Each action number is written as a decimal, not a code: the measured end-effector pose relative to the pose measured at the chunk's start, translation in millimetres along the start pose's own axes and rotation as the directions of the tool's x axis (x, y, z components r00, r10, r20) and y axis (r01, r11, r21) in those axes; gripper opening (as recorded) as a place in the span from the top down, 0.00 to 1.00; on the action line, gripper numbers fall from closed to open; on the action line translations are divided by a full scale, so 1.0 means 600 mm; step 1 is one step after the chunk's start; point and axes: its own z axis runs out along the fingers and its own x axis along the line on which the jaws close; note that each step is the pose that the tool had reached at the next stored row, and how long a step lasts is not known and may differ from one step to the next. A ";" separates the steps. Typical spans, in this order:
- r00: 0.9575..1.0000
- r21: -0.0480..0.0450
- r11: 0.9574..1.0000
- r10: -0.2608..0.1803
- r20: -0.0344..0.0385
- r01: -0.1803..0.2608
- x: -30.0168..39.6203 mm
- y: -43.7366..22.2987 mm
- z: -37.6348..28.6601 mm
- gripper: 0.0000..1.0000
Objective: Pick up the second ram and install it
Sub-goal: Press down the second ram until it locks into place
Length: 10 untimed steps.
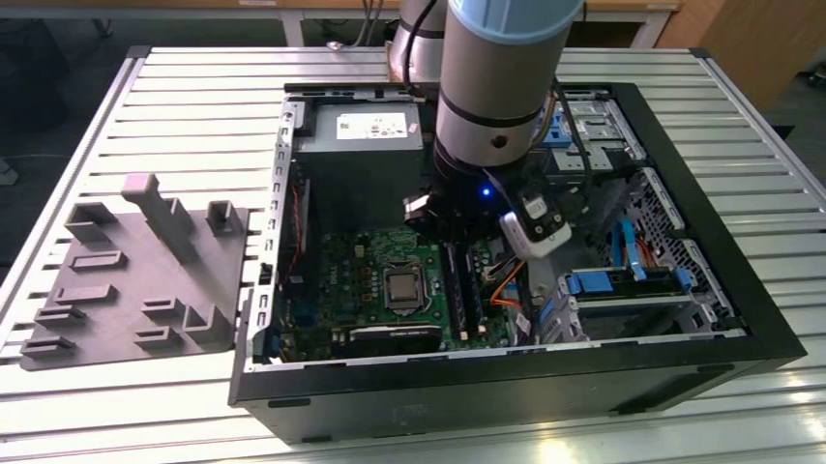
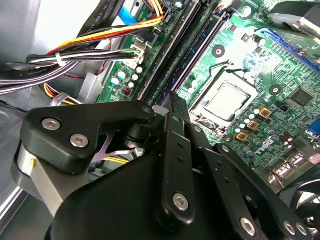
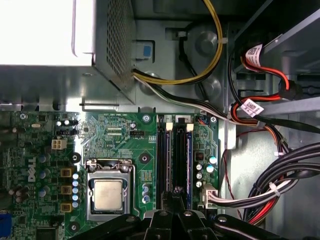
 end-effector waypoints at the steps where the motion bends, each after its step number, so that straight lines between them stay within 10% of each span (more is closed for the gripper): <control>1: 1.000 0.000 1.000 0.000 0.000 0.000 0.000 0.000 0.000 0.89; 10: 1.000 0.000 1.000 0.000 0.000 0.000 0.000 -0.004 0.000 0.89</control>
